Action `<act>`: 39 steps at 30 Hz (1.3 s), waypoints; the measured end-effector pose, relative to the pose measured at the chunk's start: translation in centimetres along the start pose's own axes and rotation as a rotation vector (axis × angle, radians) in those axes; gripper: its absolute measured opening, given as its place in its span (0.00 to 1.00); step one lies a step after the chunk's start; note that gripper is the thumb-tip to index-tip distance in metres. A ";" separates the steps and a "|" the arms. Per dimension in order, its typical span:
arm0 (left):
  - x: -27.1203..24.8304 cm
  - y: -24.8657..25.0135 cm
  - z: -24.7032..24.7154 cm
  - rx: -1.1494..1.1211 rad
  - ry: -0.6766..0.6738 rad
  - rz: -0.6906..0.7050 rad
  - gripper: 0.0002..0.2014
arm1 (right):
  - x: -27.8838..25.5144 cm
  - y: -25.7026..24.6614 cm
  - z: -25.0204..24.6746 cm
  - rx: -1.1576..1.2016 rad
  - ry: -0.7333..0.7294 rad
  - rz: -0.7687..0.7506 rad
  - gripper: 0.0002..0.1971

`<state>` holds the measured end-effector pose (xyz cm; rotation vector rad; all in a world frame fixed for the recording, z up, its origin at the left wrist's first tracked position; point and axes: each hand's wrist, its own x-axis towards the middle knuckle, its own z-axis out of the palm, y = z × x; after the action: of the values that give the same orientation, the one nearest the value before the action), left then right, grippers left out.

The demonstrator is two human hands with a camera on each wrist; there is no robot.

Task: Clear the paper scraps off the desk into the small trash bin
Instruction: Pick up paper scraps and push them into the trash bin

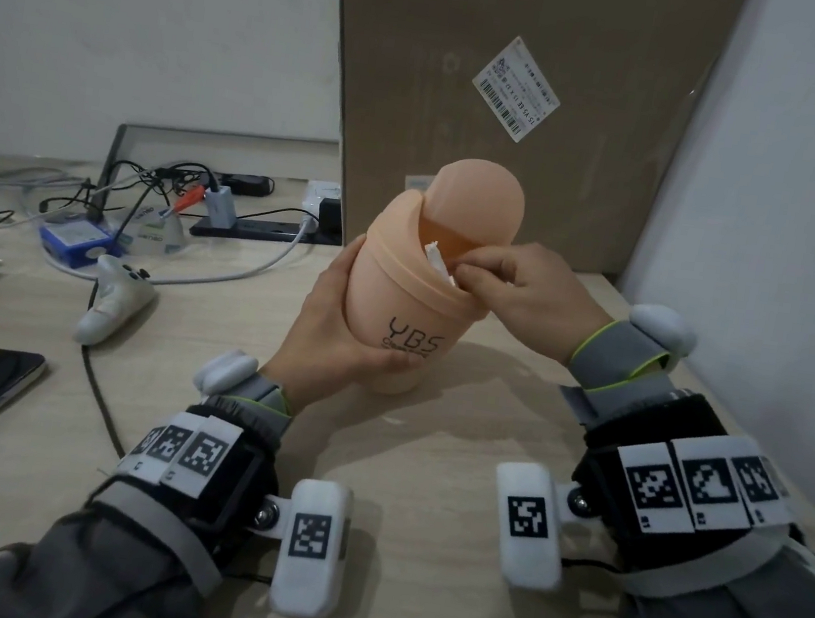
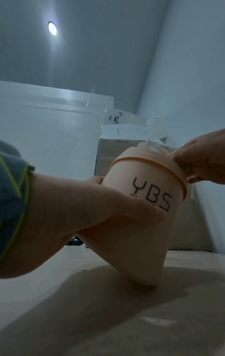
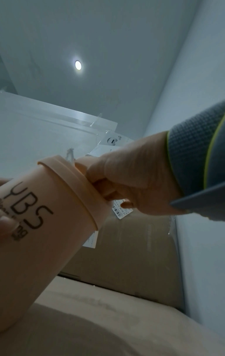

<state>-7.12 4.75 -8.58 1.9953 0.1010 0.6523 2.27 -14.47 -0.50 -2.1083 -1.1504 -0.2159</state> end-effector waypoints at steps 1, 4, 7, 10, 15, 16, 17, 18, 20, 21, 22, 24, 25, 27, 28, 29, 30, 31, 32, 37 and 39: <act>0.0 -0.1 0.0 -0.007 0.005 0.002 0.64 | 0.0 0.1 0.1 0.020 0.009 0.000 0.13; 0.1 -0.2 0.1 -0.027 0.013 0.004 0.64 | -0.2 -0.1 0.0 0.249 0.135 0.031 0.17; 0.0 -0.2 0.1 -0.046 0.016 0.005 0.65 | -0.6 -0.5 -0.3 0.385 0.245 -0.011 0.17; 0.0 -0.2 0.1 -0.052 0.021 0.012 0.64 | -1.0 -1.0 -0.1 0.459 0.202 -0.078 0.13; 0.0 -0.1 0.2 -0.060 0.021 0.010 0.65 | -1.4 -1.4 0.9 0.404 0.108 -0.144 0.11; 0.0 -0.1 0.3 -0.057 0.020 0.010 0.65 | -1.3 -1.3 1.1 0.370 0.104 -0.147 0.11; 0.0 -0.1 0.2 -0.052 0.018 0.012 0.64 | -1.3 -1.1 1.4 0.336 0.101 -0.143 0.10; 0.0 -0.1 0.2 -0.044 0.013 0.013 0.63 | -1.2 -1.0 1.5 0.308 0.102 -0.141 0.09; 0.0 -0.2 0.2 -0.022 0.006 0.008 0.64 | -1.1 -0.8 1.4 0.275 0.099 -0.150 0.07; 0.1 -0.2 0.1 -0.010 0.002 0.003 0.66 | -1.1 -0.8 1.3 0.256 0.085 -0.154 0.10; 0.1 -0.3 0.2 0.001 -0.002 -0.003 0.67 | -1.1 -0.8 1.1 0.223 0.058 -0.153 0.15; 0.1 -0.4 0.1 0.016 -0.006 -0.003 0.68 | -1.2 -0.8 1.1 0.158 -0.018 -0.135 0.27; 0.1 -0.4 0.2 0.024 -0.008 0.004 0.68 | -1.2 -0.9 1.2 0.125 -0.045 -0.126 0.32; 0.1 -0.3 0.3 0.038 -0.009 0.024 0.66 | -1.3 -1.0 1.2 0.068 -0.089 -0.112 0.36; 0.1 -0.2 0.4 0.046 -0.013 0.030 0.66 | -1.3 -1.1 1.2 0.053 -0.108 -0.109 0.35; 0.1 -0.1 0.4 0.053 -0.014 0.036 0.66 | -1.3 -1.2 1.2 0.057 -0.120 -0.096 0.32; 0.1 -0.1 0.4 0.058 -0.013 0.040 0.67 | -1.3 -1.3 1.1 0.075 -0.128 -0.070 0.27; 0.1 -0.1 0.4 0.060 -0.014 0.041 0.67 | -1.3 -1.3 1.1 0.099 -0.127 -0.044 0.24; 0.1 -0.1 0.4 0.062 -0.012 0.041 0.67 | -1.2 -1.2 1.2 0.129 -0.120 -0.026 0.22; 0.1 -0.2 0.4 0.059 0.003 0.031 0.67 | -1.3 -0.6 1.2 0.362 -0.042 0.054 0.31; 0.1 -0.3 0.4 0.047 0.011 0.019 0.68 | -1.7 -1.0 0.5 0.317 0.039 0.005 0.30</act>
<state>-6.80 4.62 -8.92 2.0401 0.1049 0.6791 0.44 -14.94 -1.13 -1.8197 -1.0788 -0.0665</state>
